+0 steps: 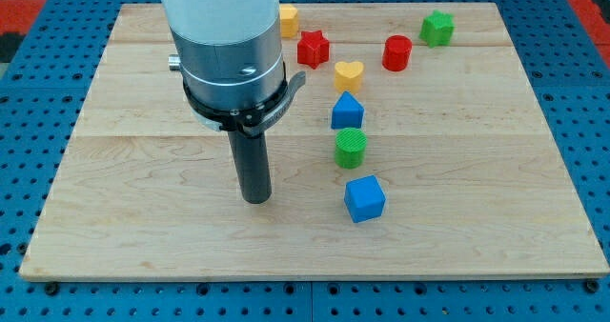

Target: Move the heart to the right of the blue cube

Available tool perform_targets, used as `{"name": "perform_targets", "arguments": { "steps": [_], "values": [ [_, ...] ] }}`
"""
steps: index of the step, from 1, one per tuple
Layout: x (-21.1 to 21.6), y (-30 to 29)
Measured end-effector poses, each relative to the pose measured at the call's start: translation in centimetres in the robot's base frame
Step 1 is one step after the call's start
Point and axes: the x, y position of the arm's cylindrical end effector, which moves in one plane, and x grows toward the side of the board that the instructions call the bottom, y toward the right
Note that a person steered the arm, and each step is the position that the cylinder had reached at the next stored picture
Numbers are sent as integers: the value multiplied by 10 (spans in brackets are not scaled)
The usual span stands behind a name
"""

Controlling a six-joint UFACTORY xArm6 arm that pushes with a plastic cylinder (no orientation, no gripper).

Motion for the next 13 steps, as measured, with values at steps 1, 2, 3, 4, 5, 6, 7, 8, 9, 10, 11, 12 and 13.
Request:
{"name": "perform_targets", "arguments": {
  "steps": [1, 2, 3, 4, 5, 6, 7, 8, 9, 10, 11, 12, 13],
  "values": [
    [0, 0],
    [-9, -4],
    [-70, -3],
    [-106, 1],
    [-136, 3],
    [-165, 24],
    [-188, 69],
    [-197, 102],
    [-174, 120],
    [-150, 132],
    [-177, 137],
    [-151, 159],
    [-92, 191]
  ]
}}
